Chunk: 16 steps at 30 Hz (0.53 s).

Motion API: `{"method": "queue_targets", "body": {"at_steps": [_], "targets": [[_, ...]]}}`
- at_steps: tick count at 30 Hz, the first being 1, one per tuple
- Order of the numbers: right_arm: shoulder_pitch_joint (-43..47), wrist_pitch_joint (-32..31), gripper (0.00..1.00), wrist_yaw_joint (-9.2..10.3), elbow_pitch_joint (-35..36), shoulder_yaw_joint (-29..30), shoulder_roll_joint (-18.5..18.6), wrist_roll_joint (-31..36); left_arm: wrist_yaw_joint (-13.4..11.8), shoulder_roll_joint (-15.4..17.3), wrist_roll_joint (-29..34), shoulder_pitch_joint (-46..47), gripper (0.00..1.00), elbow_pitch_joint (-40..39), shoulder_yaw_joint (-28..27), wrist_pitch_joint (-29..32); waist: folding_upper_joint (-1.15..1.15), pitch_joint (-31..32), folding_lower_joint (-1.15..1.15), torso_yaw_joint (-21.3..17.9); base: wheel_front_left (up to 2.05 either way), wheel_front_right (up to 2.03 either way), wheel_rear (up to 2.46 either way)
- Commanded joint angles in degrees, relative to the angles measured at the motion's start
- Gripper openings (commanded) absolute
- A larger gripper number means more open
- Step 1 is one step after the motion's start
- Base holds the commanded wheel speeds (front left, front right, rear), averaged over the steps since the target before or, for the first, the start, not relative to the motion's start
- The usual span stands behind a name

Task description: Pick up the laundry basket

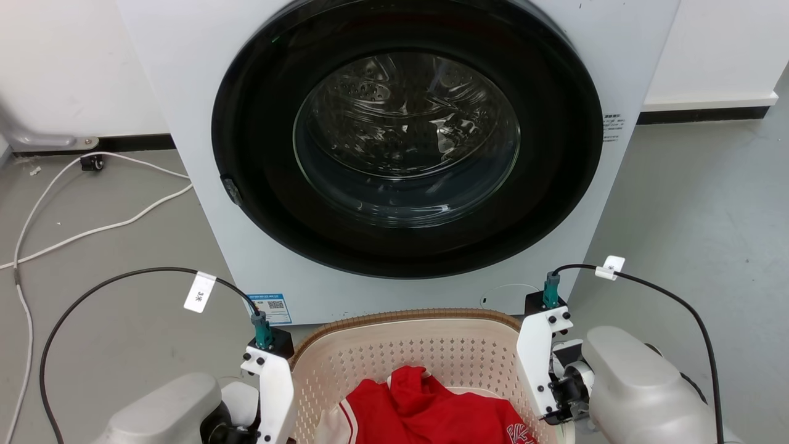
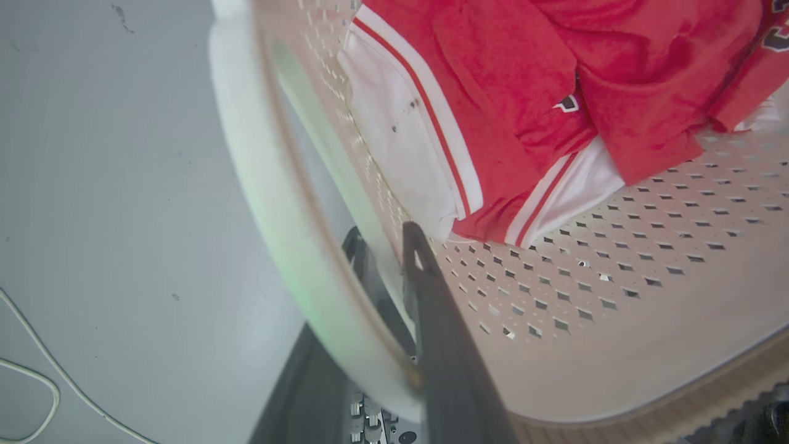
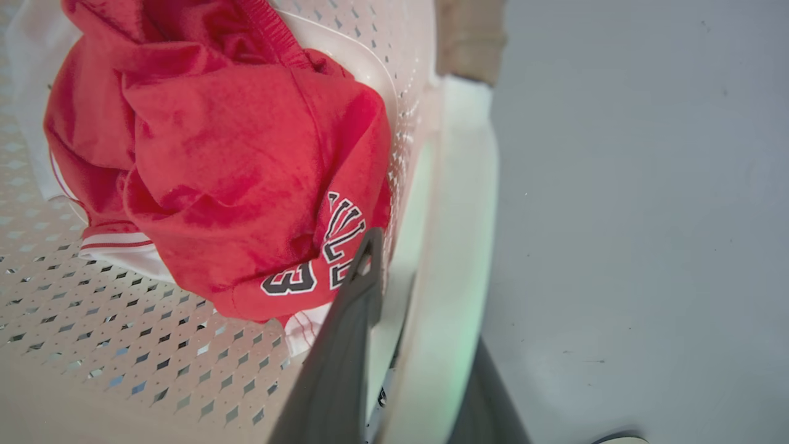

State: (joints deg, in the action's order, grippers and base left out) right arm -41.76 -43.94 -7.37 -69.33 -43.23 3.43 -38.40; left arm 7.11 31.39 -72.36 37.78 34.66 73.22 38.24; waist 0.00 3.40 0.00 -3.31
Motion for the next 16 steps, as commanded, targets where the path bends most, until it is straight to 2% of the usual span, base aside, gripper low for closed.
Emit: {"method": "queue_targets", "body": {"at_steps": [1, 16], "targets": [[-1.1, 0.2, 0.0, -0.22, 0.3, -0.5, 0.2, -0.2, 0.6, -0.1, 0.3, -0.1, 0.0, -0.4, 0.3, 0.5, 0.0, 0.0, 0.0, 0.0, 0.0, 0.0, 0.0], [-1.6, 0.5, 0.0, -0.22, -0.1, -1.8, 0.1, -2.0, 0.6, -0.5, 0.3, 0.4, 0.0, -0.2, 0.3, 0.6, 0.0, 0.2, 0.0, 0.0, 0.0, 0.0, 0.0]]}}
